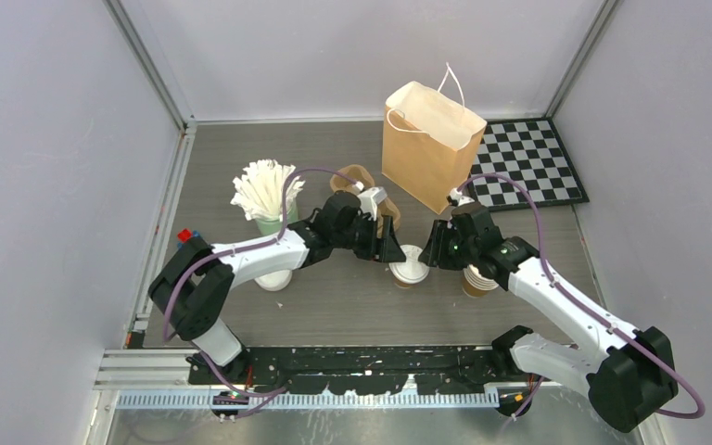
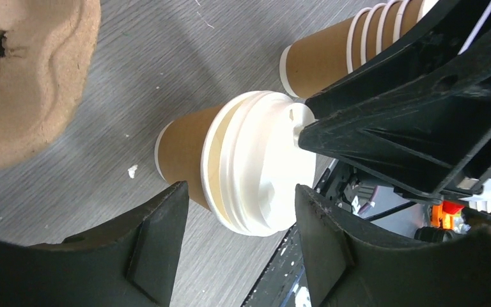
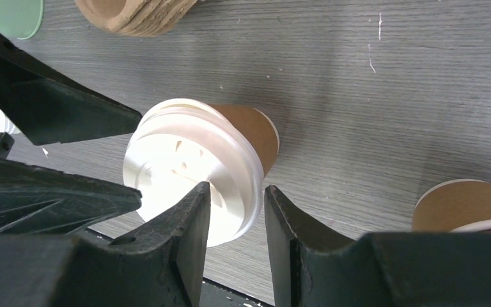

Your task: Pack the takeout coffee

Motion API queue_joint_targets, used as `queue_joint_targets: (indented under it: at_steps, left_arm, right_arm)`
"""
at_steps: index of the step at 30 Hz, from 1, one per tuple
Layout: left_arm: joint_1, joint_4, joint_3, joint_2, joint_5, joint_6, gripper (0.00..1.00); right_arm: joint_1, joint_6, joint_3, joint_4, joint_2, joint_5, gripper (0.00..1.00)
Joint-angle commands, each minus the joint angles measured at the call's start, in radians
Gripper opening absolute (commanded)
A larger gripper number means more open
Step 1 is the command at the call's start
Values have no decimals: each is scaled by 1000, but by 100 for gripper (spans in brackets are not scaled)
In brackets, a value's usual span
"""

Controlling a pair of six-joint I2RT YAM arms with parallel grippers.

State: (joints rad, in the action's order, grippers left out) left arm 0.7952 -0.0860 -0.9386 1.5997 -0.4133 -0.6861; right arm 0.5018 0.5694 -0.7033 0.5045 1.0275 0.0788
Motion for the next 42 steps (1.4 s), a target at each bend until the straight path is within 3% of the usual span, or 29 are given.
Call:
queue_joint_targets:
  at_steps: [1,8,14,22,30,42]
  left_arm:
    - [-10,-17,-48,24,-27,77,63]
    - [-10,-64,-73,67,-110,115,60]
    - [-10,-59,-69,87,-131,104,45]
    - [-9,-162,3,75,-161,-12,32]
    - [-9,-174,19,68,-153,-93,34]
    - [-10,17,1,76,15,-38,42]
  right_arm:
    - [-3,-20,-53,-12,-13,-5,42]
    - [-3,-29,-50,-18,4,-4,42]
    - [-3,-40,-48,-36,21,-14,41]
    - [-2,-54,-67,-40,45,-24,41]
    - [-2,-66,-62,-33,49,-26,41]
    - [-2,-78,-26,-28,55,-48,41]
